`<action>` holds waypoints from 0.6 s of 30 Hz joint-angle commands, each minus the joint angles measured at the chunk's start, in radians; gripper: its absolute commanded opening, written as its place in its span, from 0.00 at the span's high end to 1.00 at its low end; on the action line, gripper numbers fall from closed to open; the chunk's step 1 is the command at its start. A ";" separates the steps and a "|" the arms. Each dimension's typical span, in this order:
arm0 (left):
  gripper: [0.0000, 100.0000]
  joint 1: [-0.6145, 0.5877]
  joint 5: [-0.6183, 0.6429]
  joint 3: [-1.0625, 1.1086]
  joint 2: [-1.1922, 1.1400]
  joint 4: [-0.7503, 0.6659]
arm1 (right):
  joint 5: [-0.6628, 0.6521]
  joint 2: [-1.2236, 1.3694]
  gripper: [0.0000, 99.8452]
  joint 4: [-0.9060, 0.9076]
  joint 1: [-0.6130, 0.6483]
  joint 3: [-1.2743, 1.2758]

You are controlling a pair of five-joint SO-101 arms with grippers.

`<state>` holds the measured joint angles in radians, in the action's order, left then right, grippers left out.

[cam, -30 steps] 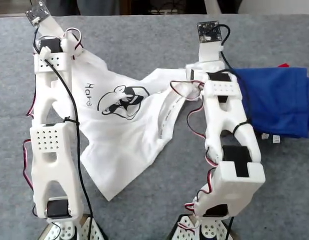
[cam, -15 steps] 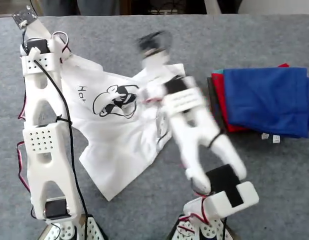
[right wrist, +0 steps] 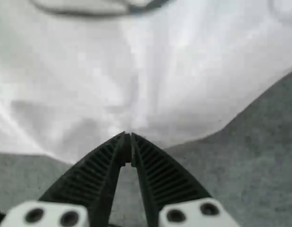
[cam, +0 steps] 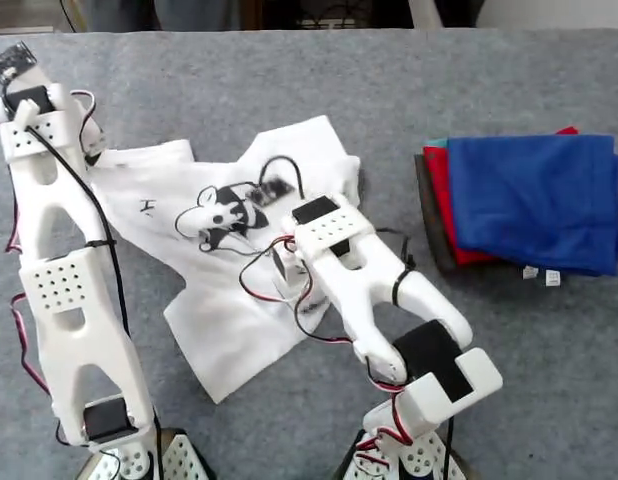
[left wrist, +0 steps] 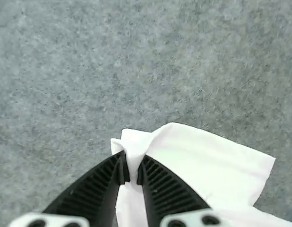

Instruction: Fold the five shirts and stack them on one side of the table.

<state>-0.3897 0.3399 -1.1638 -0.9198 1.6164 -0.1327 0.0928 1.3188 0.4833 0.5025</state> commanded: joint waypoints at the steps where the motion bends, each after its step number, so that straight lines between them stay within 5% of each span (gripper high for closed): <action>1: 0.97 -0.028 -0.023 -0.053 0.025 0.048 | -0.063 -0.004 0.99 0.193 0.006 0.005; 7: 0.97 -0.042 -0.068 -0.094 0.031 0.146 | -0.262 -0.022 0.99 0.384 -0.005 0.068; 12: 0.97 -0.077 -0.080 -0.143 0.031 0.144 | -0.288 -0.216 0.99 0.393 -0.031 -0.096; 18: 0.97 -0.077 -0.075 -0.183 0.031 0.144 | -0.087 -0.243 0.99 -0.104 0.048 -0.162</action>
<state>-0.4588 0.2693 -1.2850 -0.9198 1.7469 -0.3230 -0.1404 1.4922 0.4895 0.3613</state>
